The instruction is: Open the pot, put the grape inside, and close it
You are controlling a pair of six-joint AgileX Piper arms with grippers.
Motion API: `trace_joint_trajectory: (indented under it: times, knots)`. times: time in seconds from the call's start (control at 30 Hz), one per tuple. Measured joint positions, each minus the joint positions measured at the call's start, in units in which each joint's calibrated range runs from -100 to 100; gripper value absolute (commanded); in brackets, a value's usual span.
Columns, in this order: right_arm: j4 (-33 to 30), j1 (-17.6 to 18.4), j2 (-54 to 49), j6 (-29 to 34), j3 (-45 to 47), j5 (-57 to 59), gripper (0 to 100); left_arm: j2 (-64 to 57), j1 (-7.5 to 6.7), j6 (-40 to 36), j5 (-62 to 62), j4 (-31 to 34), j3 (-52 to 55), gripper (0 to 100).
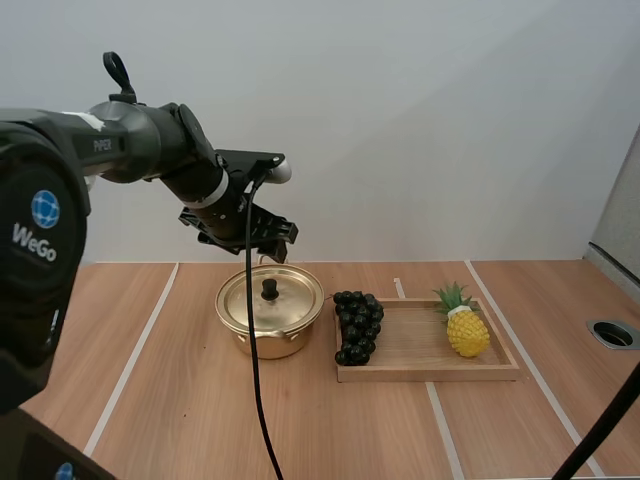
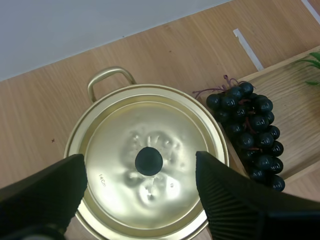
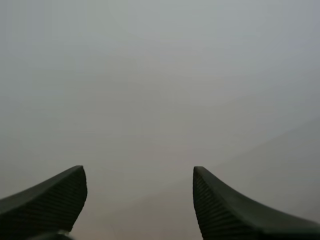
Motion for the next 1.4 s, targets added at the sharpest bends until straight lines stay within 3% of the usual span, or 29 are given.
trace_joint_trajectory:
  times: [0.37, 0.7, 0.97, 1.3, 1.33, 1.4]
  knots:
    - [0.00, 0.00, 0.00, 0.00, 0.00, 0.00, 100, 7.25, -0.21, 2.33, -3.00, -0.68, 0.00, 100]
    - [0.00, 0.00, 0.00, 0.00, 0.00, 0.00, 100, 9.32, -3.39, 2.90, -5.81, -0.92, 0.00, 100]
    - [0.00, 0.00, 0.00, 0.00, 0.00, 0.00, 100, 10.58, -3.54, -1.63, -10.94, 6.85, 0.00, 100]
    - [0.46, 0.00, 0.00, 0.00, 0.00, 0.00, 100, 12.51, -3.54, -1.98, -13.85, 8.22, 0.00, 100]
    - [0.46, 0.00, 0.00, 0.00, 0.00, 0.00, 100, 13.03, -3.54, -1.98, -13.05, 8.22, 0.00, 91]
    - [0.46, 0.00, 0.00, 0.00, 0.00, 0.00, 100, 13.81, -3.54, -2.09, -11.20, 8.09, 0.00, 58]
